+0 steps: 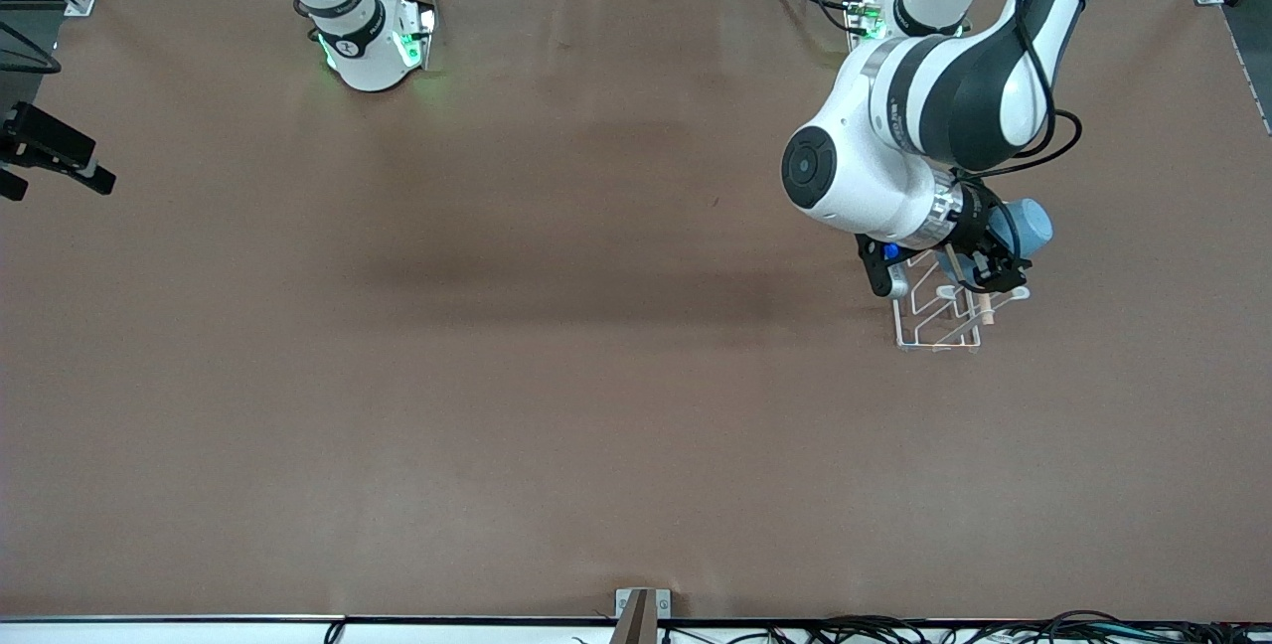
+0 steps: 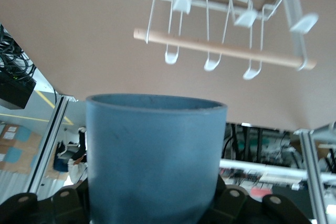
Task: Hang cup on cup holder
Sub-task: 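Carry the cup with the left gripper to the cup holder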
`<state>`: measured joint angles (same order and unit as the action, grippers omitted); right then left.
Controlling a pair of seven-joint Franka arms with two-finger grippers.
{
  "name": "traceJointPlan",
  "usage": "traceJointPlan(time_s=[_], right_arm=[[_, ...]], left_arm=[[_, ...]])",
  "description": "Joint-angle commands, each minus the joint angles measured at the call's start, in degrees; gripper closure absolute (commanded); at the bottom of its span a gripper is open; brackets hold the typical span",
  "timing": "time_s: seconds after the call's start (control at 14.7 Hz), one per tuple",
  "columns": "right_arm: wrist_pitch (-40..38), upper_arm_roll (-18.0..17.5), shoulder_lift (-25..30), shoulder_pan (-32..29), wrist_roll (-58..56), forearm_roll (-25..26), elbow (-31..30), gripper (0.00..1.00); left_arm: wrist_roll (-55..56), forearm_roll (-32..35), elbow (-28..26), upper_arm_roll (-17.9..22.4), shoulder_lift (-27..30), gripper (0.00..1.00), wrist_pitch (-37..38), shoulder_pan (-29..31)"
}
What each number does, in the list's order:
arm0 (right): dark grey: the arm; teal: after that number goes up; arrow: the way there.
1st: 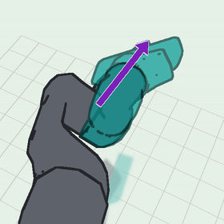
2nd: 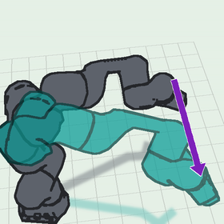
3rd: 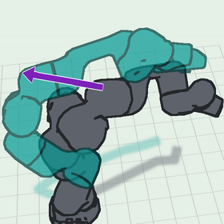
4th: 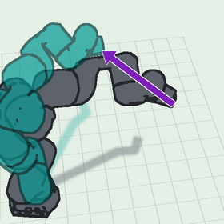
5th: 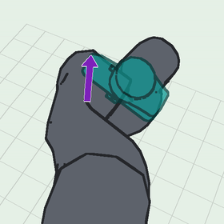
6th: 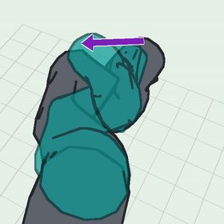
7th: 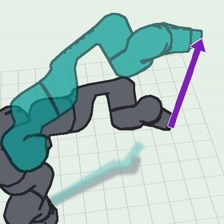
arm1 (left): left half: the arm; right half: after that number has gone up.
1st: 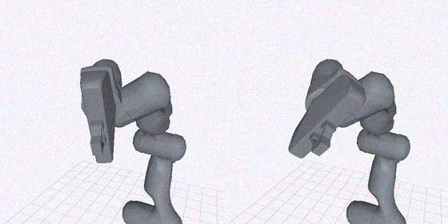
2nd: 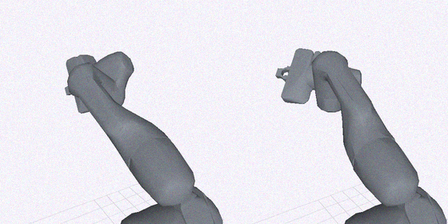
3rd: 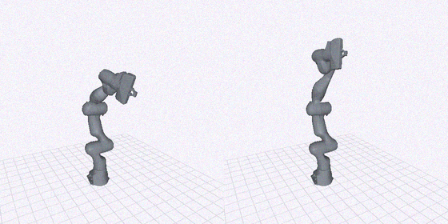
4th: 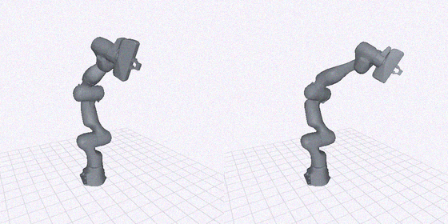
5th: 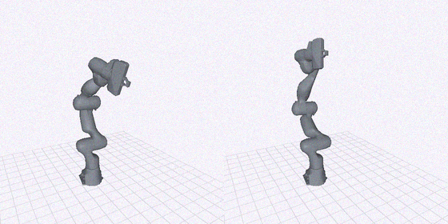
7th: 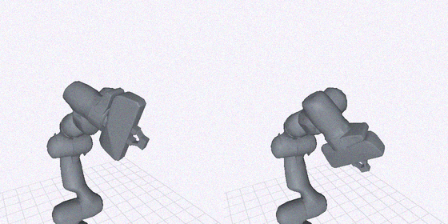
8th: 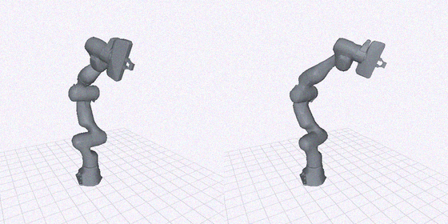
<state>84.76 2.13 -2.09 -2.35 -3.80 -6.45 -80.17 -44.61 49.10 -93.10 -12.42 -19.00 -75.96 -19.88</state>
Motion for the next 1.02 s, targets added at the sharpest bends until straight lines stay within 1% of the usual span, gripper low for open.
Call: traceJointPlan(time_s=[0.0,0.14,0.27,0.41,0.55,0.75,0.95], right_arm=[[0.1,-0.7,-0.5,-0.4,0.5,1.0,1.1,0.0],[-0.6,-0.8,-0.8,-0.2,0.9,0.5,2.8,0.0],[-0.6,-0.8,-0.7,-0.1,0.9,0.4,2.8,0.0],[-0.8,-0.8,-0.6,0.1,1.5,0.7,2.1,0.0],[-0.7,-1.0,-0.5,0.4,6.4,1.0,1.6,0.0],[-0.5,-1.0,0.7,1.3,6.8,1.1,-0.4,0.0],[-0.7,-0.9,0.9,1.2,6.7,1.2,-1.0,0.0]], left_arm=[[-5.1,3.5,-1.5,-0.4,-0.4,0.53,0.6,0.2],[-7.3,6.6,-3.3,-0.4,-0.6,0.53,0.6,1.0],[-7.4,9.2,-5.4,-0.4,-2.2,0.53,0.6,2.0],[-6.7,10.6,-5.3,-0.4,-5.2,0.53,0.6,1.9],[-5.7,10.8,-5.3,-0.4,-7.1,0.53,0.8,0.7],[-5.6,11.4,-4.8,-0.4,-9.3,0.53,1.7,-0.7],[-3.7,13.1,-4.8,-0.5,-11.8,0.53,2.7,-1.5]])
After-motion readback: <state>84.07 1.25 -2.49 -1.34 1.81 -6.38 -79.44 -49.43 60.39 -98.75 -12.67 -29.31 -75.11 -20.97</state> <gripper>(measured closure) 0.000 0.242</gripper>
